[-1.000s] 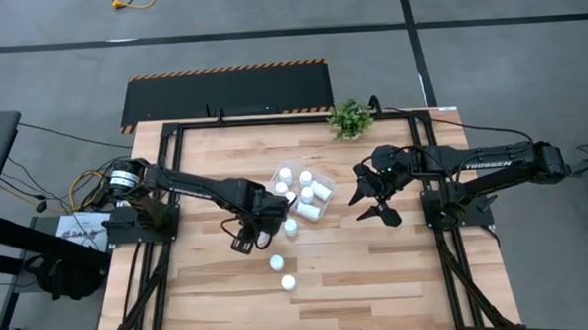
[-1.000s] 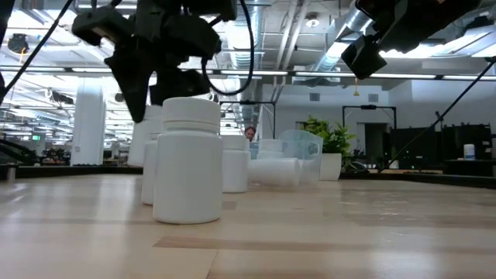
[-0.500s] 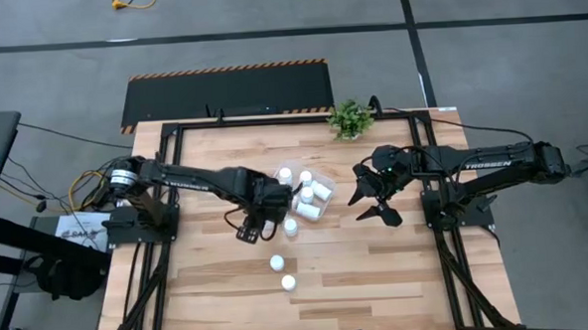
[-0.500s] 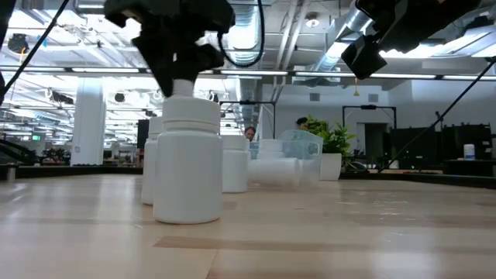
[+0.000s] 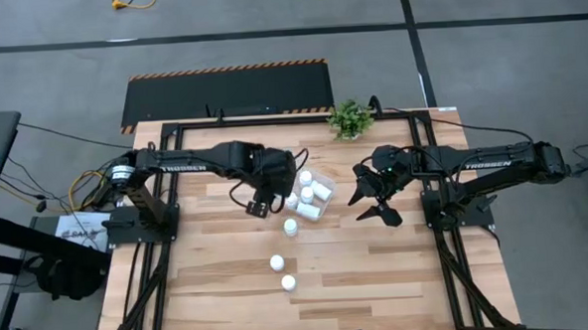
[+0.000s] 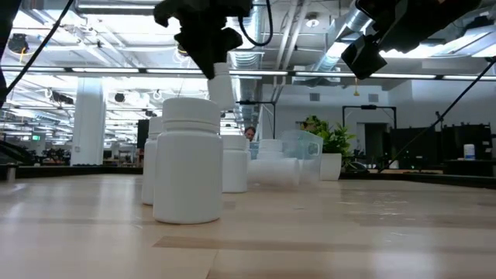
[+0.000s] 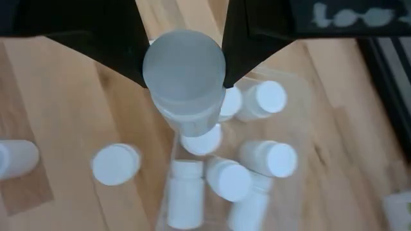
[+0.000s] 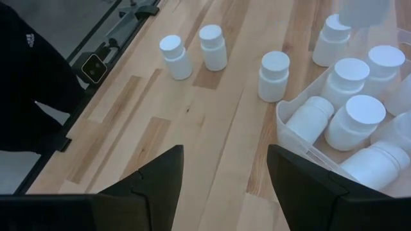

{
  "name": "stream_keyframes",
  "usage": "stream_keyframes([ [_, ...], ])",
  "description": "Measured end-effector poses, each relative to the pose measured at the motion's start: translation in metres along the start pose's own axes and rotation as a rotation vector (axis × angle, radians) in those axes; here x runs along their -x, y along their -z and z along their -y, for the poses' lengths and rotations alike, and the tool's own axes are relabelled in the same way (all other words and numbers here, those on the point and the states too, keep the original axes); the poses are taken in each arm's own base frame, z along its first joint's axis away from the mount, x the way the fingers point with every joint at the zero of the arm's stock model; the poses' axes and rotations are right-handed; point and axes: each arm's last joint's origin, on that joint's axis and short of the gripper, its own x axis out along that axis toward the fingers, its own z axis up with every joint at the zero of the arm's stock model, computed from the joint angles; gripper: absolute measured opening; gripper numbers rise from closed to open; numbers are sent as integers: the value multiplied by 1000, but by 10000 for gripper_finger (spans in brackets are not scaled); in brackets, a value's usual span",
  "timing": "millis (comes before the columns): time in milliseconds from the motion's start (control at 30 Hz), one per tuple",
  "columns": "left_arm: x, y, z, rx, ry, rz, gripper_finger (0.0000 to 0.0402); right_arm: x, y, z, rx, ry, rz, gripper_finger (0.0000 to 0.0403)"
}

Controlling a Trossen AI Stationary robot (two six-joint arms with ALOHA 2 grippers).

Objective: Pick and place pill bottles into a basket
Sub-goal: Put the pill bottle into the bin

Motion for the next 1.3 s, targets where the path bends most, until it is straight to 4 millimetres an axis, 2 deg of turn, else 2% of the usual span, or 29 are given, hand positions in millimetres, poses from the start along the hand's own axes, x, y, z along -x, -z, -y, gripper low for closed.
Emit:
stream_keyframes([
  [300,-4,5,-30,19,-49,58,153,0,0,0,0,3,0,218],
  [567,-22,3,-45,14,-41,85,154,0,0,1,0,22,-3,218],
  [867,-42,-1,-47,-28,-19,66,155,2,-1,5,3,49,14,218],
  [1233,-44,0,-54,-16,-25,89,155,3,-1,8,-2,60,20,218],
  [1300,-49,-1,-54,-23,-18,78,155,3,-1,8,-2,60,19,218],
])
